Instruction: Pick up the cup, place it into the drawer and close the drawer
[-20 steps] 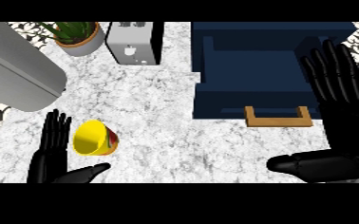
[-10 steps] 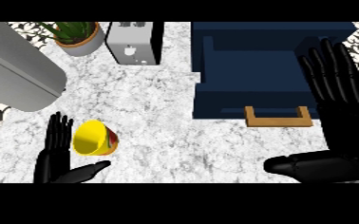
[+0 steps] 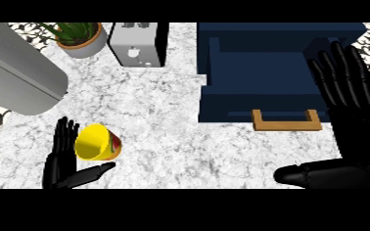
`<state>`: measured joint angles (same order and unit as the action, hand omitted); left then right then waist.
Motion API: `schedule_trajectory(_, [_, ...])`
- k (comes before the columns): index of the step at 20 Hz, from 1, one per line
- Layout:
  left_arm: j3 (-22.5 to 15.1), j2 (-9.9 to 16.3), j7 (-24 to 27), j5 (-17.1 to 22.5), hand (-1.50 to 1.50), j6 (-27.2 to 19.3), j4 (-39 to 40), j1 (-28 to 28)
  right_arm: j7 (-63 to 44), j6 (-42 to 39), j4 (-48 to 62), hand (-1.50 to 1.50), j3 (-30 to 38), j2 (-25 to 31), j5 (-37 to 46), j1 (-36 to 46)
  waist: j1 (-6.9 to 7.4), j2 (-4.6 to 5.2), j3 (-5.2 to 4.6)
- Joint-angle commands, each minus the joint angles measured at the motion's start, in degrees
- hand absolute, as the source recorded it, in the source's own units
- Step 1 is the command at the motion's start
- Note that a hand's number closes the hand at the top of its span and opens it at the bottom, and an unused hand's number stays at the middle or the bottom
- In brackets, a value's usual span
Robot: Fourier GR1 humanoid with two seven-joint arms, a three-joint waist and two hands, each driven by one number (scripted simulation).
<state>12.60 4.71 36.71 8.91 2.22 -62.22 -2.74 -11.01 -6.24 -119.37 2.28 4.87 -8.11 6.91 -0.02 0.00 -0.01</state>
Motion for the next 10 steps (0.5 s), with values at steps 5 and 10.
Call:
schedule_trajectory(5, [-0.8, -1.51, 9.1, -2.25, -1.5, -0.46, 11.57, 3.17, -1.81, 1.15, -4.51, -1.5, -2.29, -1.44, 1.24, -2.05, -0.12, -0.02, -0.02])
schedule_trajectory(10, [1.81, 3.19, 3.91, 2.55, -1.5, 3.98, 9.7, 6.16, 2.36, -3.12, -2.7, -1.5, 0.67, 0.22, -1.8, -5.91, -0.13, -0.03, 0.01])
